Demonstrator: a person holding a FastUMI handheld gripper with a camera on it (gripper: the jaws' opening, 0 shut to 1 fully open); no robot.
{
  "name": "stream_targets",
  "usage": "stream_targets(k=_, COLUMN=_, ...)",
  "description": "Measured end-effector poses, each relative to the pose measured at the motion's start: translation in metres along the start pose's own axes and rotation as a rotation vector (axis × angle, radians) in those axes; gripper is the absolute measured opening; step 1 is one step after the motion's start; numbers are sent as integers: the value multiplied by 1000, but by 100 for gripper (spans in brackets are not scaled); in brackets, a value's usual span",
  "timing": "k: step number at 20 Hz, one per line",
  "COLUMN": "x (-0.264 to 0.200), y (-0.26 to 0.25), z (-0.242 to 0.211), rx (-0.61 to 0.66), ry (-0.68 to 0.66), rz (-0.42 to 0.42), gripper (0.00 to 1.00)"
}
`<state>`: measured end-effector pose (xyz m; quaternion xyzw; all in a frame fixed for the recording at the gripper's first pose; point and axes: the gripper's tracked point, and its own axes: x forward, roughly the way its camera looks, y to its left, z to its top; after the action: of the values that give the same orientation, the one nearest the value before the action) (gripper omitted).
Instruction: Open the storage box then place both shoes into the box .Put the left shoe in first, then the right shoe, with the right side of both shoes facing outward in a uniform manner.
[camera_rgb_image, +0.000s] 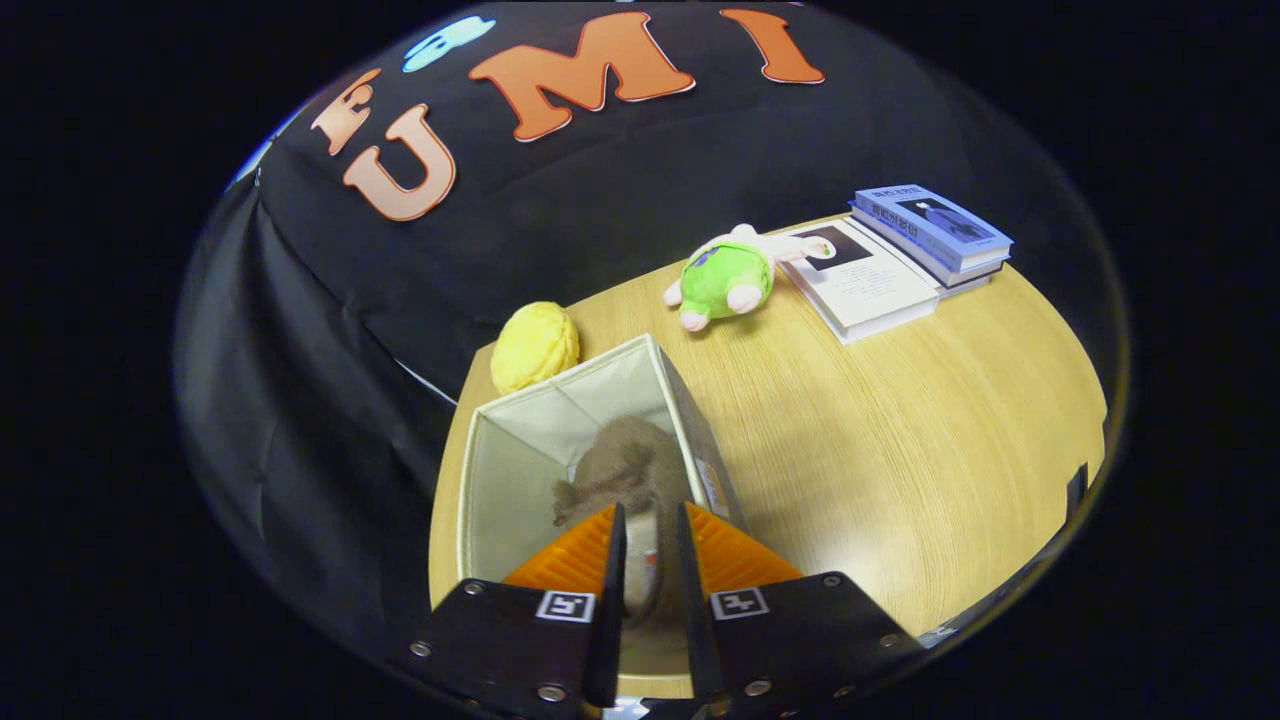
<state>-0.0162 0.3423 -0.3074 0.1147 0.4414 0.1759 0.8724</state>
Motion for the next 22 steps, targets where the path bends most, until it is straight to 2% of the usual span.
stream_targets(k=1, x=-5, y=2, z=7, rx=-8, ry=-19, rz=6, gripper=37)
stream_targets(k=5, x=-20, y=-7, z=33, rx=-74, ry=-82, rz=-31, gripper=98)
stream_targets(k=9, x=-33, y=-16, z=60, rx=-85, ry=-122, rz=-32, gripper=98)
stream_targets(k=13, x=-60, y=-29, z=107, rx=-123, ry=-216, rz=-57, gripper=98)
stream_targets(k=17, x=-107, y=-52, z=167, rx=-192, ry=-365, rz=-128, gripper=98)
stream_targets(k=22, x=-174, y=-67, z=219, rx=-226, ry=-517, rz=-158, gripper=98)
